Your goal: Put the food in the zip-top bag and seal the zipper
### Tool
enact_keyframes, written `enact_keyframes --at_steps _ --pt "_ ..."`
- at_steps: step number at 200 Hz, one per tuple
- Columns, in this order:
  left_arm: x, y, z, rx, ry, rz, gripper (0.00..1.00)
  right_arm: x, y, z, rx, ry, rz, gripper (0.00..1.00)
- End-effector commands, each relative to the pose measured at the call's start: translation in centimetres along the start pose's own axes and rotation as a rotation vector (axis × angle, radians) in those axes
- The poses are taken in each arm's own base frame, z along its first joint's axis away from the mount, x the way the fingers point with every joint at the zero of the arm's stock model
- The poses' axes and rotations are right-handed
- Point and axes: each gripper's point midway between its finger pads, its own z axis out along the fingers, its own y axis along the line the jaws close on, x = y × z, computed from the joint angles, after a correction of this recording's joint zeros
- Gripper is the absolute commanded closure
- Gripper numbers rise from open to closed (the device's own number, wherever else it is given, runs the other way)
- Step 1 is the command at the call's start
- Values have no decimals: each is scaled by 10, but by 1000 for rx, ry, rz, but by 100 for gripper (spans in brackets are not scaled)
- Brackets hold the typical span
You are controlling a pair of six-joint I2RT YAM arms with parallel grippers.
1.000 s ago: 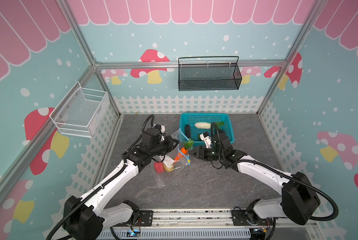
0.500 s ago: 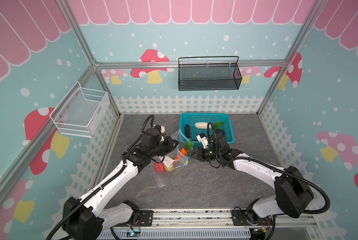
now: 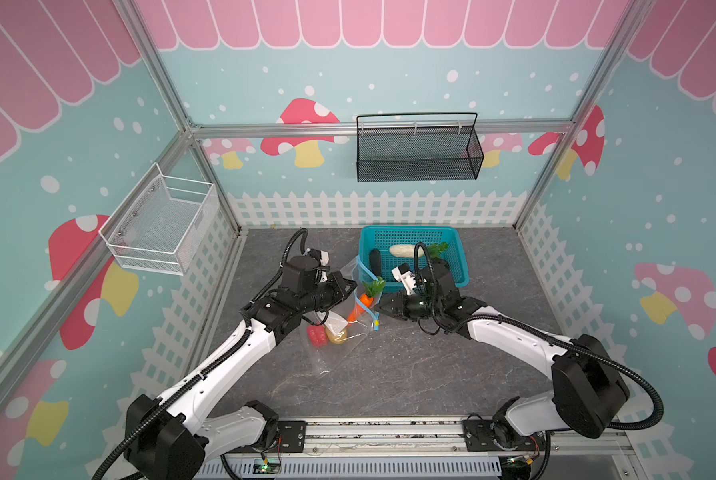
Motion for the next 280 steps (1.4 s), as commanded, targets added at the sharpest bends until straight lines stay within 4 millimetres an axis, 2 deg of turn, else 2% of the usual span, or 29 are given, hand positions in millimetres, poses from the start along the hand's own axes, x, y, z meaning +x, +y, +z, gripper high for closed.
enact_keyframes --at_steps 1,112,171,188,192,215,280 --pt "-12 -19 -17 38 -41 29 100 -12 28 -6 -41 -41 -69 100" --pt "-30 -33 -46 42 -116 62 100 -27 63 -4 -47 -83 -171 100" --pt "-38 -36 -52 30 -131 71 100 -33 88 -1 -73 -83 -221 100" --pt "-38 -37 -55 27 -130 80 100 -33 84 1 -62 -85 -226 100" --pt "-45 -32 -59 15 -152 71 100 -33 83 2 -61 -83 -225 100" --pt "-48 -30 -66 1 -164 75 100 -30 80 9 -77 -57 -211 99" --pt "-64 -22 -91 -46 -216 84 100 -20 84 19 -108 -27 -199 99"
